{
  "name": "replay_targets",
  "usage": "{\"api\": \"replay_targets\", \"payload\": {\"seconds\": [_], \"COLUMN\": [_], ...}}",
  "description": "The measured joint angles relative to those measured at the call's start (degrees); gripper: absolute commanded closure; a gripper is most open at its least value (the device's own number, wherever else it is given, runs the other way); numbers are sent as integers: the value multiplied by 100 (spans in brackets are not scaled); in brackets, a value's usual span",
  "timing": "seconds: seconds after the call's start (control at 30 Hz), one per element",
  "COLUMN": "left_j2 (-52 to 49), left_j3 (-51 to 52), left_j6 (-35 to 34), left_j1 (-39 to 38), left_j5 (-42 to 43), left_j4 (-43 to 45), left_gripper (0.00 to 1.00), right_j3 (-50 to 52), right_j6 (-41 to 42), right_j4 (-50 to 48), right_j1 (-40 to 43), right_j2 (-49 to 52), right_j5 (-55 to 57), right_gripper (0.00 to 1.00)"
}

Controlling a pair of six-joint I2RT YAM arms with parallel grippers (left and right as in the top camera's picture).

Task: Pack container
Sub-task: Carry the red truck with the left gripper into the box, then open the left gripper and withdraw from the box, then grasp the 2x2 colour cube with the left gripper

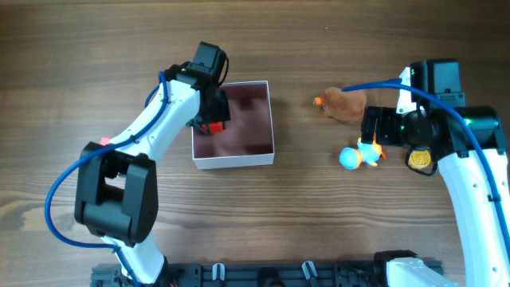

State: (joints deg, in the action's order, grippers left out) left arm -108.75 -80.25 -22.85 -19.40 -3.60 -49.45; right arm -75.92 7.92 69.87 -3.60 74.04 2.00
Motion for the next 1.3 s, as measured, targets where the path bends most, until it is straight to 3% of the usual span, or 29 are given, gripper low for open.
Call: {"api": "replay_targets", "payload": {"seconds": [0.23,0.37,0.47,0.67,0.8,0.9,1.03,1.3], "left_j2": [197,885,1635,2826,2822,2594,2133,1755], "left_j3": [0,0,0,-11,66,378,774,1781], "left_j6": [0,0,-22,-417,-675,-282,-247,-1591], "left_j1": [-367,-570,-514,909,2413,3056,3501,3746], "left_j5": [-389,-824,-1099,-1462,-1292,-1005,-699,83], "left_j4": [-162,-372,-636,-1432,-1652,-1440,-1388,-404], "left_gripper": [32,28,19,12,8,7,2,0], "right_j3": [0,0,0,0,0,0,0,0], "right_j6": [0,-2,-2,-2,-2,-2,-4,-4], "right_j4": [0,0,0,2,0,0,0,0], "right_j1": [0,0,0,0,0,0,0,0], "right_j2": [0,0,0,0,0,0,0,0], "right_j5": [0,0,0,0,0,0,0,0], "right_gripper": [0,0,0,0,0,0,0,0]}}
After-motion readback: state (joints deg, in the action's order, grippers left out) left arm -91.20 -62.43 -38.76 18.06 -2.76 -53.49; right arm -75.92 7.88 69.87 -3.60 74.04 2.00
